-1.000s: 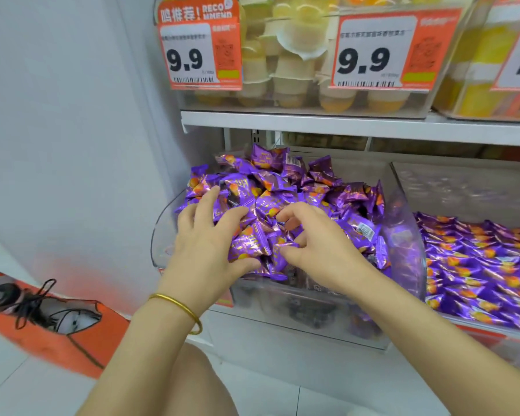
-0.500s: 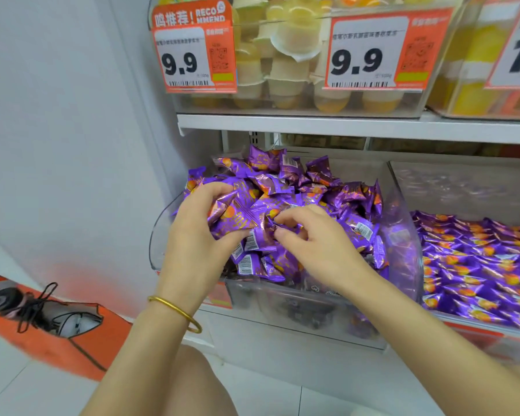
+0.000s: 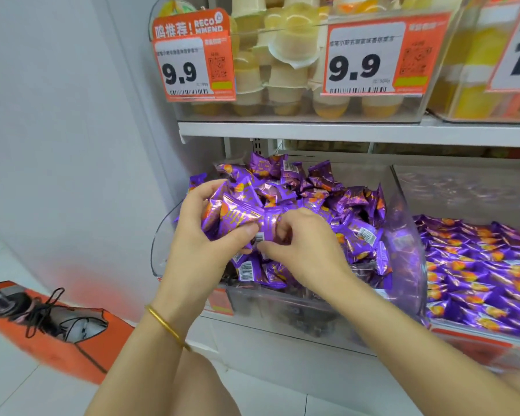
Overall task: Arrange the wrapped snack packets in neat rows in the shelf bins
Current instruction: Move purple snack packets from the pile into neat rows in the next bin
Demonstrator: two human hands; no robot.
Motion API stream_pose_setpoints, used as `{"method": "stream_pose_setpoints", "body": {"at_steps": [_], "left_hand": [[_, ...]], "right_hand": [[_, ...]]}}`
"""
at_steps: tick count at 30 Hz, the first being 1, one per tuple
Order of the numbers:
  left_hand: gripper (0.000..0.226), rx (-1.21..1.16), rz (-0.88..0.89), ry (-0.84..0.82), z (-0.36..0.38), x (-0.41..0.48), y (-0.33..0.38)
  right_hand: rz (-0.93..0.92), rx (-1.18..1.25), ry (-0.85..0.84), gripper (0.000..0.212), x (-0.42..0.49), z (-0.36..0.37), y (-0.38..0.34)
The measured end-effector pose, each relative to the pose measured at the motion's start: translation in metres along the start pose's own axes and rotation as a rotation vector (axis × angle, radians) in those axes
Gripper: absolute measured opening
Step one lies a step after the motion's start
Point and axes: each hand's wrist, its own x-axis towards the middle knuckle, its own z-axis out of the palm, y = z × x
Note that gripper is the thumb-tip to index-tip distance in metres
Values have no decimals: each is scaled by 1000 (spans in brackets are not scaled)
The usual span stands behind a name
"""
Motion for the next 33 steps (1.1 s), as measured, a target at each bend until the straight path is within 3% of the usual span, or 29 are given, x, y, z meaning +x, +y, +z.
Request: {"method": "stream_pose_setpoints", "body": {"at_steps": [6,9,13,17,20,22,27,33], "left_hand": [[66,-306,-144,-127,23,8,14],[55,-234,-190,-174,49,14,11],[51,-111,-224,-280,87,27,0],[49,-10,-187,-352,117,35,-8],[50,-26,-198,-362,124,37,-14],[54,-45,-213,-391,126,36,-17],[64,-219,-303,-463,119,41,-20],[55,-322,-335,-548,110,41,-13]], "right_hand": [[99,309,145,38,-10,-55,20],[98,552,263,38,-14,-82,30],[8,615,328,41,-15,-102,39],[-8,591,290,45,-16,-102,50],[25,698,285,17,-15,-104,56],[43,628,293,7,-14,-105,61],[76,611,187,44,-10,-108,72],[66,775,-5,31,-9,-118,69]]}}
